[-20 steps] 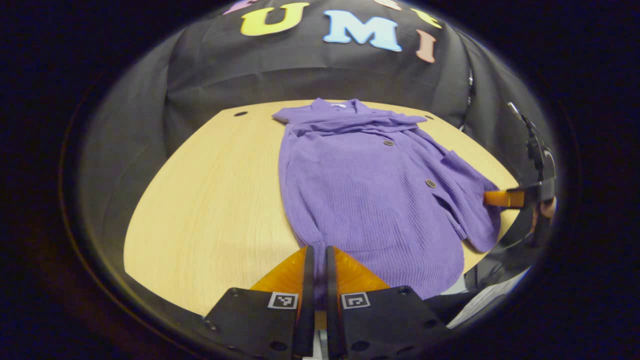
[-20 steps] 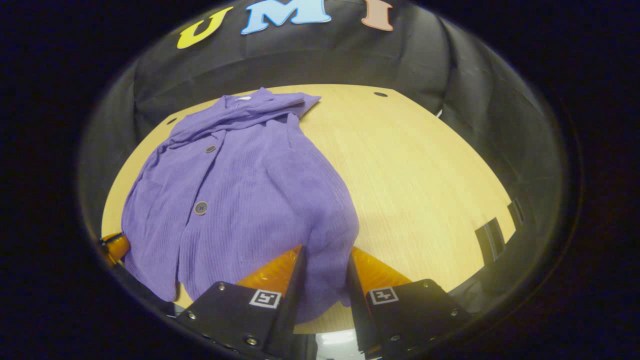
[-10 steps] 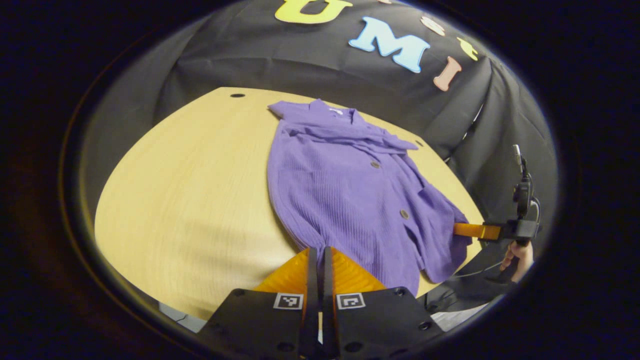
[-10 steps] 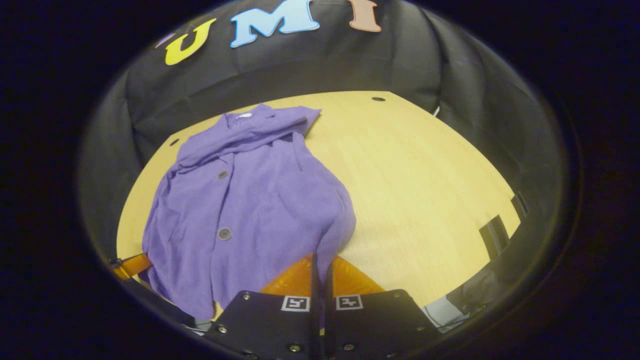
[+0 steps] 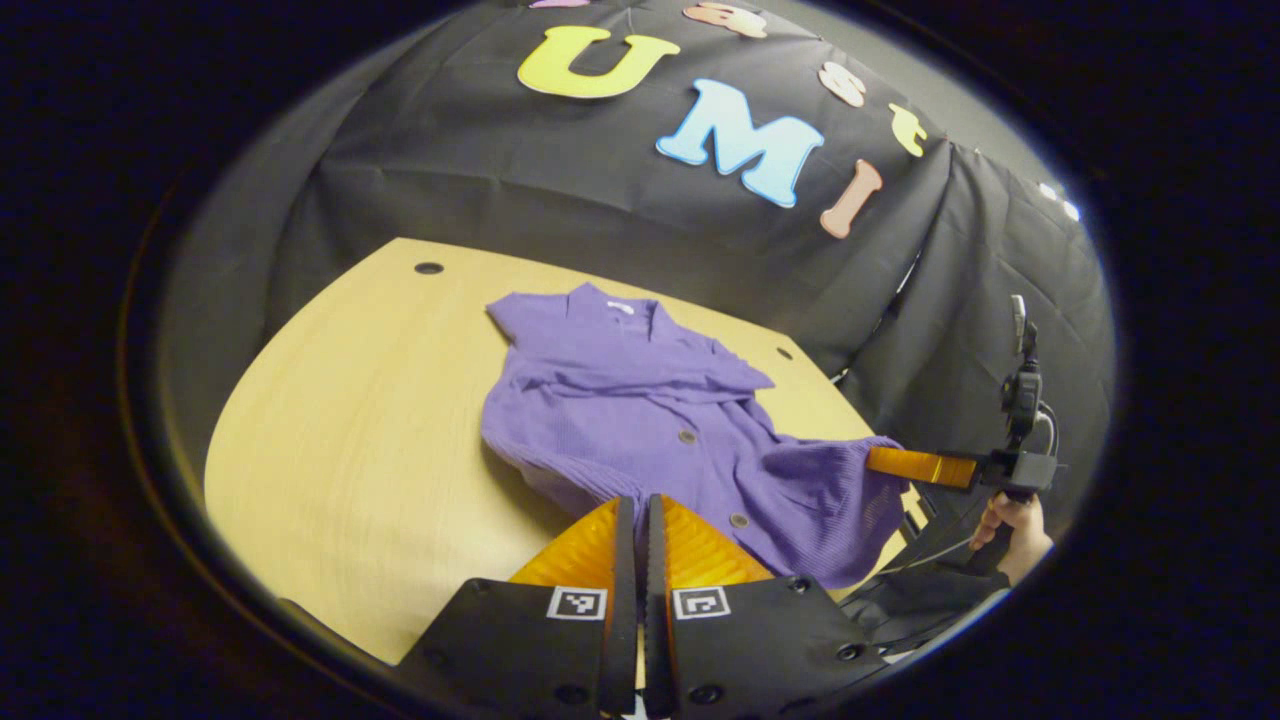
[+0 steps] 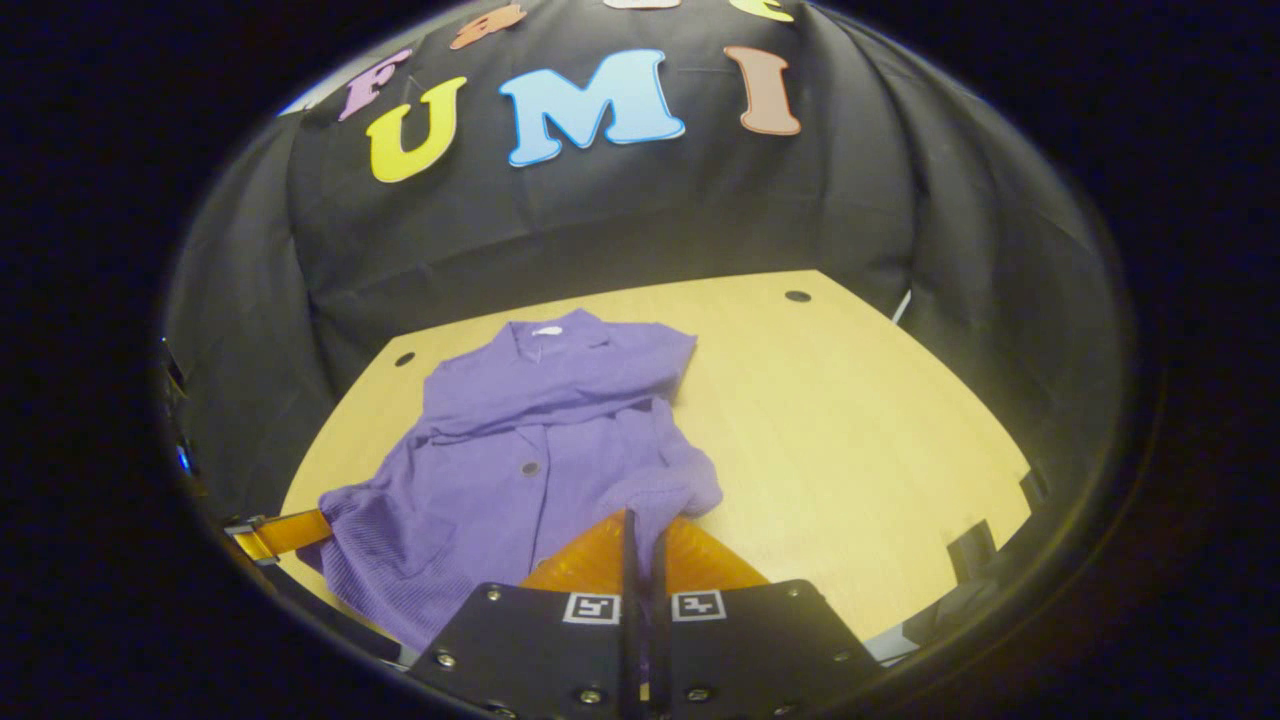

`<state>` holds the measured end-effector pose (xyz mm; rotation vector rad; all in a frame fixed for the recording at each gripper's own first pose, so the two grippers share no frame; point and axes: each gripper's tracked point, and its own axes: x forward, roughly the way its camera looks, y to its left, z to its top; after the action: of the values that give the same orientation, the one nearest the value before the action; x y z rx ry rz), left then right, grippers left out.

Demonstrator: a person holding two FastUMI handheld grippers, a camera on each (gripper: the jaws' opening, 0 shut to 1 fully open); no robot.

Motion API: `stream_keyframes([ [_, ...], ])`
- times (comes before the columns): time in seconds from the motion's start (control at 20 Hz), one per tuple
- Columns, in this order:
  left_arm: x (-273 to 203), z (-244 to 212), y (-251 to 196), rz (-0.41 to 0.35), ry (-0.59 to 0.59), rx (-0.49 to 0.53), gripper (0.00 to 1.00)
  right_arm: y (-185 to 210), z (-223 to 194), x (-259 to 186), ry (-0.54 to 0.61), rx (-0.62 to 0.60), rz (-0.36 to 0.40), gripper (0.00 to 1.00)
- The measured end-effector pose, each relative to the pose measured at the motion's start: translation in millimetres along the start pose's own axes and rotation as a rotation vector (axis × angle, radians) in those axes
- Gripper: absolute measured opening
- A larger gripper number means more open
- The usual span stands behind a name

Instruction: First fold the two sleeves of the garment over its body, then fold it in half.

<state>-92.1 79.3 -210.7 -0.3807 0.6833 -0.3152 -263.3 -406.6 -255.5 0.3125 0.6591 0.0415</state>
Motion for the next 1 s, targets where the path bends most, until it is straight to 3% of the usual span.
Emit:
stream_keyframes([
  [0.4,39.4,98.6,14.1,0.048,-0.139,-0.038,0.10,9.1,83.5,34.5,-0.063,0.010,0.106,0.04],
  [0.45,47.7,109.9,16.1,0.053,-0.149,-0.048,0.05,7.6,92.9,43.4,-0.063,0.022,0.118,0.04],
  [0.55,65.4,133.3,17.2,0.049,-0.169,-0.078,0.05,10.5,114.0,57.4,-0.061,0.063,0.152,0.04],
  [0.7,91.4,151.6,24.1,0.068,-0.173,-0.094,0.05,10.9,139.5,80.7,-0.047,0.094,0.187,0.04],
  [1.0,146.9,190.8,29.4,0.117,-0.195,-0.061,0.07,29.5,204.0,137.5,-0.084,0.035,0.253,0.04],
])
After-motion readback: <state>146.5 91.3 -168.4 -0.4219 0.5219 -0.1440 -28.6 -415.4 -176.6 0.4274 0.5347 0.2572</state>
